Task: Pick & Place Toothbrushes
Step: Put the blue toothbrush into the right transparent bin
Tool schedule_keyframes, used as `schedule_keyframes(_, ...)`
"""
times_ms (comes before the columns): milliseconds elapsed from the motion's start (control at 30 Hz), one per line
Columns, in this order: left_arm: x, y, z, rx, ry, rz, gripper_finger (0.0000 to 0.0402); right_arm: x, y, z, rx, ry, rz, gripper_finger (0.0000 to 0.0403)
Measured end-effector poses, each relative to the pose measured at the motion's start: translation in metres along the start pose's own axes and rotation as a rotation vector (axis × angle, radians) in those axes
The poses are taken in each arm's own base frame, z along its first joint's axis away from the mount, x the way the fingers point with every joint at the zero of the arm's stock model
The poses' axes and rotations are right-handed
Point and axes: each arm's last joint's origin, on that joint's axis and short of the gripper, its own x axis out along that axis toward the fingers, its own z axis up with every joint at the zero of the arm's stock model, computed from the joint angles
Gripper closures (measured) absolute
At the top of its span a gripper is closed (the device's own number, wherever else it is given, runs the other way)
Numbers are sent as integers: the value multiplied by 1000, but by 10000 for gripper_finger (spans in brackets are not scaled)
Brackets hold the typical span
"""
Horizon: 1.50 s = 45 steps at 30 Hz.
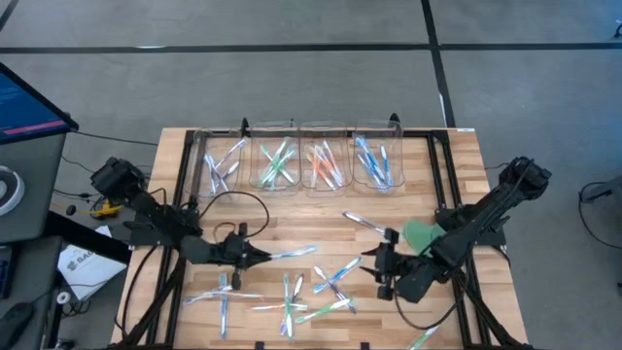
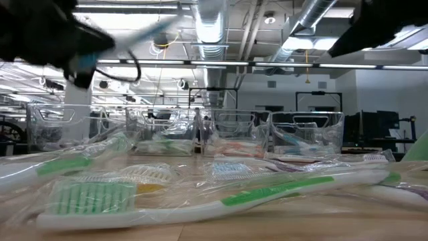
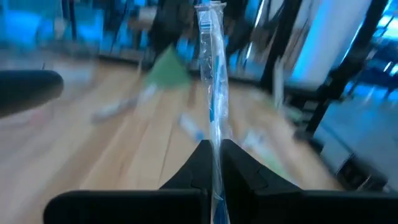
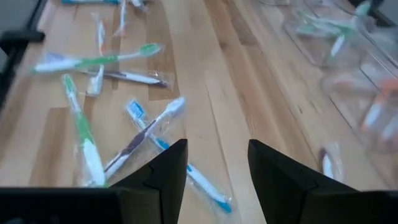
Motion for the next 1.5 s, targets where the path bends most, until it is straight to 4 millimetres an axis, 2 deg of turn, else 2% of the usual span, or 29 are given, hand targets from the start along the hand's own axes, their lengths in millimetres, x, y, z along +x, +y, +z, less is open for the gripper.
schedule_keyframes(133,4,-12,13,42,-80,-21,395,28,9,0,-108,-35,-14,239)
schedule_keyframes(267,19,-27,19,108,-101,-22,395,51,15,17,-124,-188,-3,239)
schedule_keyframes(367,31,-38,22,154,-110,-29,395,59,17,32,-93,-327,20,239)
schedule_keyframes(533,46,-52,25,198,-126,-27,395,59,25,47,-90,-498,127,239)
schedule_keyframes(700,55,-60,25,217,-130,-24,395,58,27,51,-108,-566,153,239)
schedule_keyframes(967,66,-50,20,211,-111,15,394,58,28,53,-108,-592,206,239)
schedule_keyframes(1167,70,-45,21,188,-108,-18,394,57,29,54,-118,-602,255,241)
schedule_keyframes(1300,70,-45,21,189,-107,-22,394,57,29,54,-150,-603,247,271)
schedule_keyframes(1500,70,-46,20,197,-95,-31,379,58,29,53,-206,-597,227,381)
